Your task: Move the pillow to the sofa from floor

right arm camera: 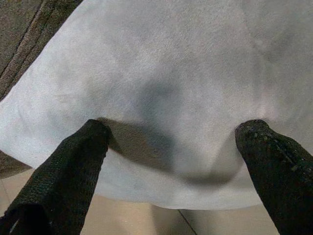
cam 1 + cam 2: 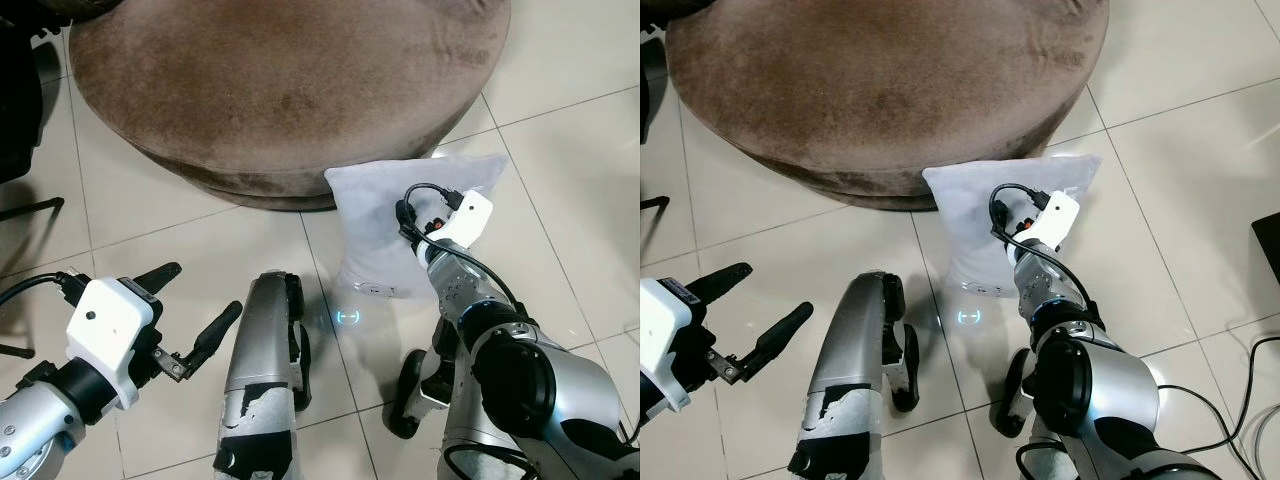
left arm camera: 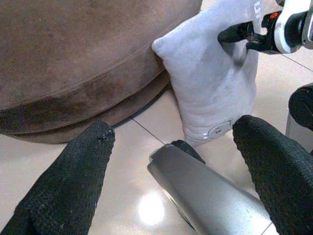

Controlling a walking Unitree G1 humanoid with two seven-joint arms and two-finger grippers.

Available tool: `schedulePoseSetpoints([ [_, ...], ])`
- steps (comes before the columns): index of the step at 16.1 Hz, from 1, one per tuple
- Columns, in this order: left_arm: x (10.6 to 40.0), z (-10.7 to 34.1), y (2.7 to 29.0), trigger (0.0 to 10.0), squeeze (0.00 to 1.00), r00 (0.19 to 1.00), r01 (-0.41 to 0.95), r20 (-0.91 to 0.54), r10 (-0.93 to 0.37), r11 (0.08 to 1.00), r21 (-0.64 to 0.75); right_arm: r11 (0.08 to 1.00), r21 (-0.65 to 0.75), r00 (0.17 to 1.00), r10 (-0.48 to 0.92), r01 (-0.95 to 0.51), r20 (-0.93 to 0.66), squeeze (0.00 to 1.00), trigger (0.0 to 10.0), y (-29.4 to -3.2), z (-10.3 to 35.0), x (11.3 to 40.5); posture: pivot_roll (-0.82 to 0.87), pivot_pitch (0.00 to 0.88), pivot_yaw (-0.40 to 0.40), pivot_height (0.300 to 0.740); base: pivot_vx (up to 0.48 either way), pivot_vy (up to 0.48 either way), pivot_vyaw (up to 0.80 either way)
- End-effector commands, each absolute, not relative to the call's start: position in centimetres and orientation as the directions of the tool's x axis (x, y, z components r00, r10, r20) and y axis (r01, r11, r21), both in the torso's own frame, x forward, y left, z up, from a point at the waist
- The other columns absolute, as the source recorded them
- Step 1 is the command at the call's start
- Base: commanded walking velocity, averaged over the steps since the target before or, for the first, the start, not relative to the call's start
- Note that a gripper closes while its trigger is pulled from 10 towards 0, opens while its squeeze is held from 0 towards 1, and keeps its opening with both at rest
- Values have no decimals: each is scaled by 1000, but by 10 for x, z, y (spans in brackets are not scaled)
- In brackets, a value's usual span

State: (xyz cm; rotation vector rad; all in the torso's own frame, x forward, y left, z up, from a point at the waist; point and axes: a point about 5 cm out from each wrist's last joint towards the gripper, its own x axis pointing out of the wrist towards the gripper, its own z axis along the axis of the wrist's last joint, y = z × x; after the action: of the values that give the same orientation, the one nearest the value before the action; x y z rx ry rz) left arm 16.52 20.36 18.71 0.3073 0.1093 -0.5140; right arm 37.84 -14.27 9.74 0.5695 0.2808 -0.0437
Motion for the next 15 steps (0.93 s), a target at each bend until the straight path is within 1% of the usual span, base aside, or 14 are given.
schedulePoseSetpoints([
  [1, 159, 180, 204, 10000, 0, 848, 526, -226, -479, 816, 242, 832, 540, 944, 61, 131, -323, 0, 2314, -137, 83, 371, 491, 513, 116, 563, 0, 0, 0],
  [2, 157, 177, 203, 10000, 0, 842, 534, -235, -485, 811, 238, 828, 546, 945, 68, 125, -320, 0, 2314, -134, 83, 371, 491, 513, 116, 563, 0, 0, 0],
  [3, 156, 175, 203, 10000, 0, 839, 538, -244, -487, 809, 235, 820, 558, 944, 72, 128, -323, 0, 0, -132, 82, 370, 489, 516, 118, 563, 0, 0, 0],
  [9, 156, 175, 201, 10000, 0, 837, 543, -233, -495, 806, 237, 810, 574, 943, 87, 120, -320, 0, 0, -127, 80, 369, 484, 510, 114, 563, 0, 0, 0],
  [13, 154, 174, 203, 10000, 0, 841, 535, -236, -486, 809, 242, 801, 586, 949, 81, 119, -303, 0, 0, -131, 83, 370, 480, 499, 112, 563, 0, 0, 0],
  [15, 155, 173, 204, 10000, 0, 845, 529, -238, -479, 813, 244, 772, 625, 960, 75, 115, -268, 0, 0, -135, 89, 373, 476, 492, 111, 563, 0, 0, 0],
])
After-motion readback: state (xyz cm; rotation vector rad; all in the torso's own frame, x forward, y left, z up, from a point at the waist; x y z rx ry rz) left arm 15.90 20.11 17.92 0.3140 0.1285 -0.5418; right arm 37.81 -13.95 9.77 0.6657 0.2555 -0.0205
